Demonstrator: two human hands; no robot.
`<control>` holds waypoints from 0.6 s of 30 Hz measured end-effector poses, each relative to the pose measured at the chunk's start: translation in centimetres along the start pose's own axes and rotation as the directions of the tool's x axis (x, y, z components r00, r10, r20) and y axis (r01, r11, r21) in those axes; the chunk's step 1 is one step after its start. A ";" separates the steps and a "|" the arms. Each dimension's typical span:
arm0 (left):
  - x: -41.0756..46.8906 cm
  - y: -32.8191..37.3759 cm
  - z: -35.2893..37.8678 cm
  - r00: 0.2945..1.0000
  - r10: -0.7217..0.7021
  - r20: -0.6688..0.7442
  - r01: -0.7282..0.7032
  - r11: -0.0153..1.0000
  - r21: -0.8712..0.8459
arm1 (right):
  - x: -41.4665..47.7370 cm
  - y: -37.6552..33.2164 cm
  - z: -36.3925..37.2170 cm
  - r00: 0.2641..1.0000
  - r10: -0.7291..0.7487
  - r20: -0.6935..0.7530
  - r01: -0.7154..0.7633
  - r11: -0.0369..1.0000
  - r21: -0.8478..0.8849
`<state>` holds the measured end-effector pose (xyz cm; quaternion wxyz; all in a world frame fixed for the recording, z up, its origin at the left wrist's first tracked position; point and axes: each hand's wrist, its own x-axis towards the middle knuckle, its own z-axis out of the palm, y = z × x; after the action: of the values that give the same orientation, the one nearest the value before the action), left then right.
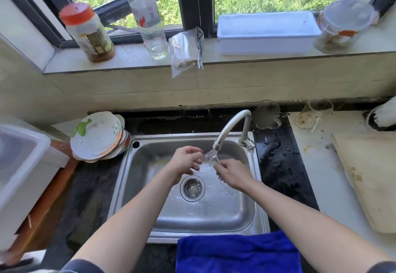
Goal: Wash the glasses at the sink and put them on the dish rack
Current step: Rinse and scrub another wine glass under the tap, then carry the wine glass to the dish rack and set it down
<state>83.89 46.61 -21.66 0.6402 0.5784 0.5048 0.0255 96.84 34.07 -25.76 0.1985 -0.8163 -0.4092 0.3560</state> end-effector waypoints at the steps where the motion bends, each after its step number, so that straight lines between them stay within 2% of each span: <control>1: -0.1 -0.4 -0.3 0.999 -0.003 -0.051 0.004 1.000 0.018 | 0.4 -0.3 0.0 1.000 0.013 0.027 -0.012 1.000 -0.008; 4: -0.3 -1.7 -1.5 0.991 -0.017 -0.136 0.026 0.997 0.066 | 1.8 -1.0 0.1 0.991 0.086 0.103 -0.089 0.996 0.024; 8: -0.2 -2.9 -3.2 0.989 -0.019 -0.148 0.035 0.994 0.105 | 3.1 -2.0 0.0 0.983 0.179 0.046 -0.185 0.957 0.222; 11: 0.2 -3.3 -4.4 0.993 -0.013 -0.118 0.033 0.985 0.168 | 3.1 -2.7 -0.1 0.963 0.270 -0.024 -0.241 0.893 0.380; 15: 1.0 -3.5 -5.2 0.999 0.016 -0.044 -0.004 0.963 0.269 | 2.0 -2.1 1.0 0.906 0.418 -0.075 -0.297 0.750 0.591; 18: 1.7 -3.4 -4.8 0.998 0.059 0.030 -0.066 0.928 0.365 | -0.2 -0.9 2.0 0.858 0.496 -0.135 -0.298 0.694 0.655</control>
<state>79.57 49.98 -24.50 0.5247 0.7036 0.4762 -0.0542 94.85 34.49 -26.47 0.4294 -0.8203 -0.0473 0.3748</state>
